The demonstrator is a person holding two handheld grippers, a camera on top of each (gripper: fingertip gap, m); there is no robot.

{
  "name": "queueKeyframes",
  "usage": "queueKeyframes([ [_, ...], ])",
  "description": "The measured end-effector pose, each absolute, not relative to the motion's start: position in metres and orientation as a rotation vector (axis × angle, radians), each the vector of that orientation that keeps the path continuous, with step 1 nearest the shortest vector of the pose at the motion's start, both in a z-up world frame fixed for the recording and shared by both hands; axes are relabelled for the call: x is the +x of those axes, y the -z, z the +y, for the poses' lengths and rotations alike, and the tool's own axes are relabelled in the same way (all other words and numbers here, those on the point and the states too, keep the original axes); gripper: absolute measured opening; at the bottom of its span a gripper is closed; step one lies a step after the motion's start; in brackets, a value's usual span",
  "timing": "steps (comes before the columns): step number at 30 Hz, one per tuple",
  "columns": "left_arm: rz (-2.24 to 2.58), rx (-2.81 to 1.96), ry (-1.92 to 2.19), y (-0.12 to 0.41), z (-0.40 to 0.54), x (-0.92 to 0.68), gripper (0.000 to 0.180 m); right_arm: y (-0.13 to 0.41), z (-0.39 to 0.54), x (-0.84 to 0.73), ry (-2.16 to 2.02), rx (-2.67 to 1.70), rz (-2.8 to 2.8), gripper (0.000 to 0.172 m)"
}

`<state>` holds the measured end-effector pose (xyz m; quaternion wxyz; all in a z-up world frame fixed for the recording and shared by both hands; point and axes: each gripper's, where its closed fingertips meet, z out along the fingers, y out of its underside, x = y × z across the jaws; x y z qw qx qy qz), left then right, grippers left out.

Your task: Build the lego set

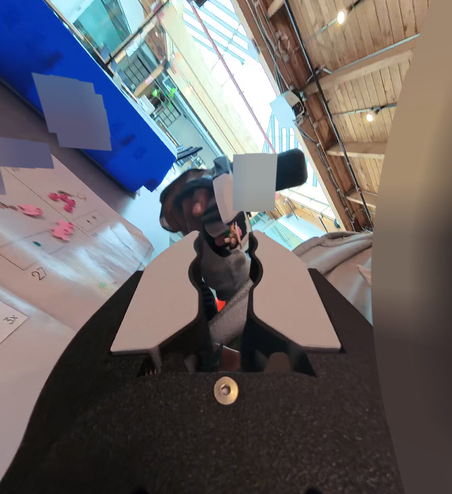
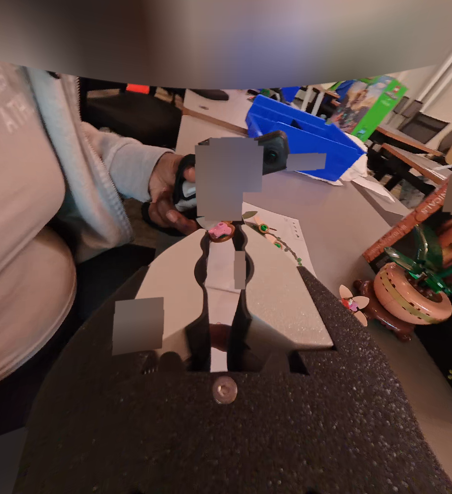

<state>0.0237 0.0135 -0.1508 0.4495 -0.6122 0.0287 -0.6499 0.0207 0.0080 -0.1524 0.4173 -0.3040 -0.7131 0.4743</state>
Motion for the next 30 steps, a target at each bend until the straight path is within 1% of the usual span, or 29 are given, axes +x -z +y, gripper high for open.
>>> queueKeyframes([
  [5, 0.102, -1.519, 1.623, 0.153, 0.012, 0.032, 0.011, 0.157, 0.008, 0.023, -1.146, -0.688, -1.894, 0.017],
  [10, 0.083, -1.500, 1.615, 0.153, 0.015, 0.030, 0.010, 0.157, 0.011, 0.022, -1.121, -0.694, -1.893, 0.018],
  [13, 0.020, -1.479, 1.572, 0.152, 0.020, 0.020, 0.010, 0.160, 0.025, 0.027, -1.036, -0.802, -1.849, 0.022],
  [14, -0.012, -1.483, 1.531, 0.154, 0.024, 0.013, 0.010, 0.162, 0.036, 0.031, -0.987, -0.872, -1.831, 0.020],
  [16, -0.056, -1.516, 1.416, 0.160, 0.031, -0.001, 0.010, 0.176, 0.060, 0.046, -0.885, -1.075, -1.832, 0.007],
  [18, -0.077, -1.552, 1.317, 0.165, 0.035, -0.010, 0.010, 0.195, 0.078, 0.062, -0.803, -1.272, -1.845, 0.004],
  [23, -0.086, -1.662, 1.166, 0.182, 0.040, -0.013, 0.010, 0.231, 0.105, 0.078, -0.657, -1.571, -1.827, 0.004],
  [27, -0.082, -1.709, 1.138, 0.188, 0.040, -0.008, 0.010, 0.238, 0.125, 0.065, -0.667, -1.692, -1.775, 0.006],
  [30, -0.086, -1.711, 1.148, 0.189, 0.040, -0.008, 0.010, 0.251, 0.135, 0.060, -0.616, -1.747, -1.857, 0.007],
])
